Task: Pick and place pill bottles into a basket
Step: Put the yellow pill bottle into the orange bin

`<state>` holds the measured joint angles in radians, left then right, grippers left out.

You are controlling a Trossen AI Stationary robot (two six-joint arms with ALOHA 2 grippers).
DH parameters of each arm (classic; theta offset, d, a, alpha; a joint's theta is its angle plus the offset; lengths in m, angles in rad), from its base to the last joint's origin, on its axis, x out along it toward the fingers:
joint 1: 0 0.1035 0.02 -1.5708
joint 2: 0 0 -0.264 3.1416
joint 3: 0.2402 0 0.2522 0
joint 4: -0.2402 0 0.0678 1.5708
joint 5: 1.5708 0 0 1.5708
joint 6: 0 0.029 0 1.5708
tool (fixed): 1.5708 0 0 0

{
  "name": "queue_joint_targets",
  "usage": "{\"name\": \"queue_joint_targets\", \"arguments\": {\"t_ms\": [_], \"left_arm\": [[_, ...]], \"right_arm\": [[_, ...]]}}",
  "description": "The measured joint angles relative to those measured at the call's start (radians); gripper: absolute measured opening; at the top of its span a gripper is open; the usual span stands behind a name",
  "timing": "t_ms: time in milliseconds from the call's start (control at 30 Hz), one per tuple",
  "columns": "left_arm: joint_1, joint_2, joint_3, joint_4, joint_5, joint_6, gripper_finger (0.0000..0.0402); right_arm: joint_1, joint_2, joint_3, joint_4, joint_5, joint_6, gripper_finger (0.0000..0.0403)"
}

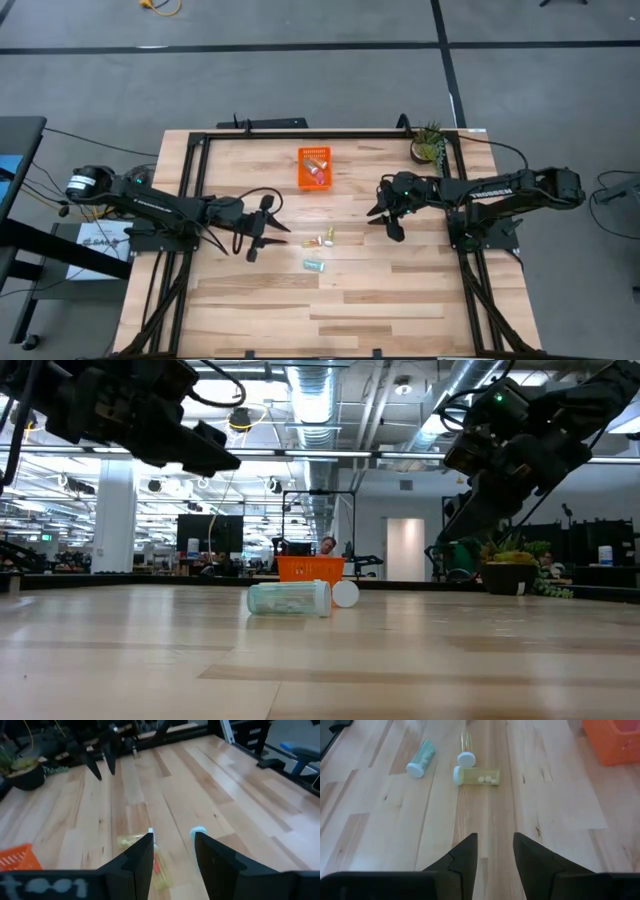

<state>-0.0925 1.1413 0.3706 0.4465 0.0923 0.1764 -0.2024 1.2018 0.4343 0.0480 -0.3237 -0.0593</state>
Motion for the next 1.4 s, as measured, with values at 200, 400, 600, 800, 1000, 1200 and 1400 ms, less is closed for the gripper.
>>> {"name": "queue_joint_targets", "arguments": {"t_ms": [200, 400, 600, 800, 1000, 1200, 1400], "left_arm": [[0.0, 0.104, 0.0, 0.091, 0.001, 0.03, 0.0136], [0.0, 0.206, 0.0, 0.213, 0.001, 0.054, 0.0145], [0.0, 0.316, 0.022, 0.281, 0.001, 0.081, 0.0149], [0.0, 0.428, 0.086, 0.282, 0.007, 0.15, 0.0149], [0.009, 0.511, 0.129, 0.282, 0.015, 0.169, 0.0149], [0.041, 0.592, 0.155, 0.324, 0.054, 0.129, 0.0149], [0.053, 0.642, 0.175, 0.33, 0.054, 0.127, 0.0149]], "right_arm": [[0.0, 0.0, 0.0, 0.013, 0.0, 0.0, 0.0118], [0.0, 0.0, 0.0, 0.013, 0.0, 0.0, 0.0118], [0.0, 0.0, 0.0, 0.014, -0.005, 0.008, 0.0118], [0.0, 0.0, 0.0, 0.013, -0.014, 0.009, 0.0118], [0.0, 0.0, 0.0, 0.013, -0.015, 0.009, 0.0118], [0.0, 0.0, 0.0, 0.012, -0.015, 0.009, 0.0118], [0.0, 0.0, 0.0, 0.009, -0.015, 0.009, 0.0118]]}}
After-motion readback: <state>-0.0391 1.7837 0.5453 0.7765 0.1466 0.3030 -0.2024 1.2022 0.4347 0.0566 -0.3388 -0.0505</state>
